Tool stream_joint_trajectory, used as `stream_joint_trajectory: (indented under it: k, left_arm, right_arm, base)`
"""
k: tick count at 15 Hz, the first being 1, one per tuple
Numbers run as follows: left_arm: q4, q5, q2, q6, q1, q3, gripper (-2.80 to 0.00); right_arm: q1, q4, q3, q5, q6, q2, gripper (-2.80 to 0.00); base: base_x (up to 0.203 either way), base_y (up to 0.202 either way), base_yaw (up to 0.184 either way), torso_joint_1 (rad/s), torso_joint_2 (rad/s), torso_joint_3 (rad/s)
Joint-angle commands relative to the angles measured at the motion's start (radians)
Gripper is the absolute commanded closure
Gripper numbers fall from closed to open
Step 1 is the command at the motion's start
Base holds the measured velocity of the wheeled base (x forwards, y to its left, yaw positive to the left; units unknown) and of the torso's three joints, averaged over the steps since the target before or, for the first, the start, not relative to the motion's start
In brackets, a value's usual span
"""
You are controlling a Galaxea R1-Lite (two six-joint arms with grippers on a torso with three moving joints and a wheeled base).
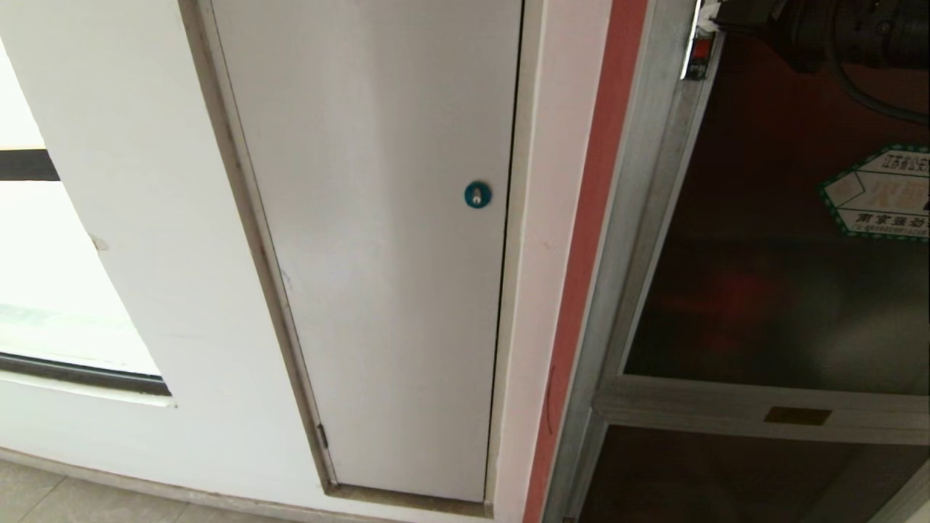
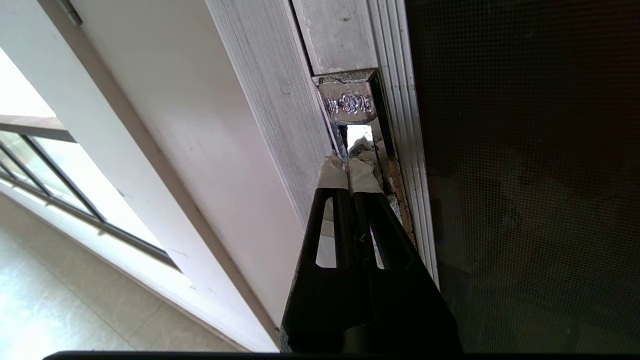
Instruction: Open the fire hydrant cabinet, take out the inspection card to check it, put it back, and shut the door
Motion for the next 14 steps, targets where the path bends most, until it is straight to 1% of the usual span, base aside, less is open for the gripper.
stream_joint_trajectory:
  k: [1,14]
  left_arm:
    - [-0.001,0.000,0.001,0.000,0.000,0.002,0.00]
    - [0.000,0.000,0.000,0.000,0.000,0.002,0.00]
  right_arm:
    - [-0.001,0.001,0.000,-0.004,0.001,0.018,0.00]
    - [-0.001,0.000,0.002,-0.008,0.002,0.013,0.00]
  base:
    - [0.000,0.000,0.000,0.000,0.00,0.000]
    - [0.000,0.000,0.000,0.000,0.00,0.000]
